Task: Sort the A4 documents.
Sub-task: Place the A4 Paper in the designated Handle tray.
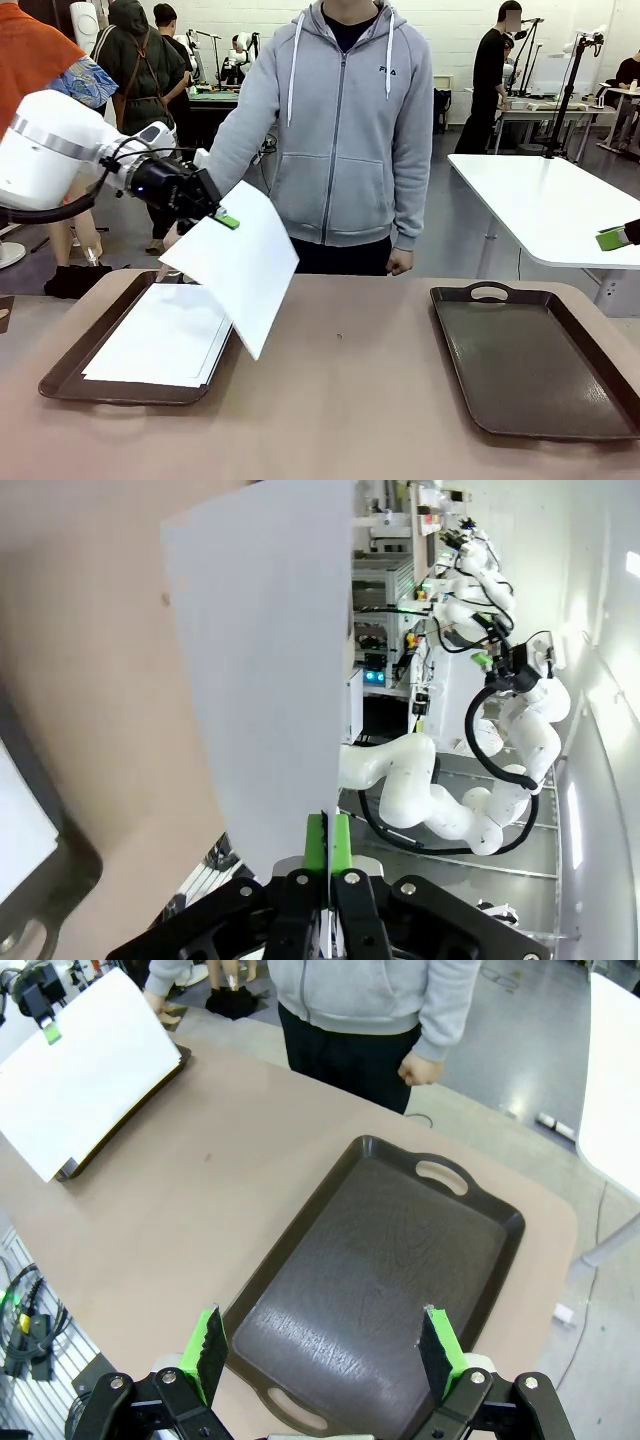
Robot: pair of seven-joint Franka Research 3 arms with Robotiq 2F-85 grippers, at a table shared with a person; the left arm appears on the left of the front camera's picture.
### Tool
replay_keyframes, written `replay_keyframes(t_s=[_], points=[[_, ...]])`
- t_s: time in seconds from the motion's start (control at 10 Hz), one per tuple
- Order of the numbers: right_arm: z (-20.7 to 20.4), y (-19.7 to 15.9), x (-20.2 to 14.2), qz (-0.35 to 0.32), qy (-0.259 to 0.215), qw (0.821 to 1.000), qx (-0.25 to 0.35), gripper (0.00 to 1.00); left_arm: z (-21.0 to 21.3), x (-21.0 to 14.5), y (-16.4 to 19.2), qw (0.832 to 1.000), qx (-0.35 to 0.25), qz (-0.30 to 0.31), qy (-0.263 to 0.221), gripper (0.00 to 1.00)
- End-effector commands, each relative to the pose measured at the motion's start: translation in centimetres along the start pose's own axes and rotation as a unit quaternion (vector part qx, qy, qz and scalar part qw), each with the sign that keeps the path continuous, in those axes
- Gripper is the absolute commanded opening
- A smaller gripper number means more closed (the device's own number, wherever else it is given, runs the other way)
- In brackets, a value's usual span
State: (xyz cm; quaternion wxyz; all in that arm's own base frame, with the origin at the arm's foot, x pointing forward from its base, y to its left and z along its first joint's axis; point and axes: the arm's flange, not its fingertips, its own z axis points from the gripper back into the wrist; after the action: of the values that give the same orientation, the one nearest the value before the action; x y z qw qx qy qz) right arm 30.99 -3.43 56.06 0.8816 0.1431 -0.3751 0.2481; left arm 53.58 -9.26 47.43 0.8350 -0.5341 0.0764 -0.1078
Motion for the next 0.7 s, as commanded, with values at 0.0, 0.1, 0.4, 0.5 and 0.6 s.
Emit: replay_keyframes(t_s=[0.0,0.1,0.4,0.5,0.6], points=[[-0.2,-0.1,-0.1,-0.001,-0.002,1.0,0.008,1.0,0.2,-1.4,0.2,0.999,0.025,0.027,0.023,0.01],[-0.2,-0.1,-0.1,-0.001,-0.002,1.0,0.008,1.0,0.7,-1.5,0.9,0.999,0.03,0.03,0.013,0.01],[-0.2,-0.1,-0.1,-0.001,-0.002,1.0,0.008,1.0,2.7,-1.6,4.1,0.997,0.051,0.059,-0.014,0.01],[-0.2,-0.1,-0.1,-0.001,-0.002,1.0,0.008,1.0,3.2,-1.5,4.9,0.995,0.067,0.074,-0.019,0.01],[-0.2,-0.1,-0.1,-0.001,-0.002,1.0,0.008,1.0,3.6,-1.3,5.7,0.995,0.071,0.07,-0.019,0.01]])
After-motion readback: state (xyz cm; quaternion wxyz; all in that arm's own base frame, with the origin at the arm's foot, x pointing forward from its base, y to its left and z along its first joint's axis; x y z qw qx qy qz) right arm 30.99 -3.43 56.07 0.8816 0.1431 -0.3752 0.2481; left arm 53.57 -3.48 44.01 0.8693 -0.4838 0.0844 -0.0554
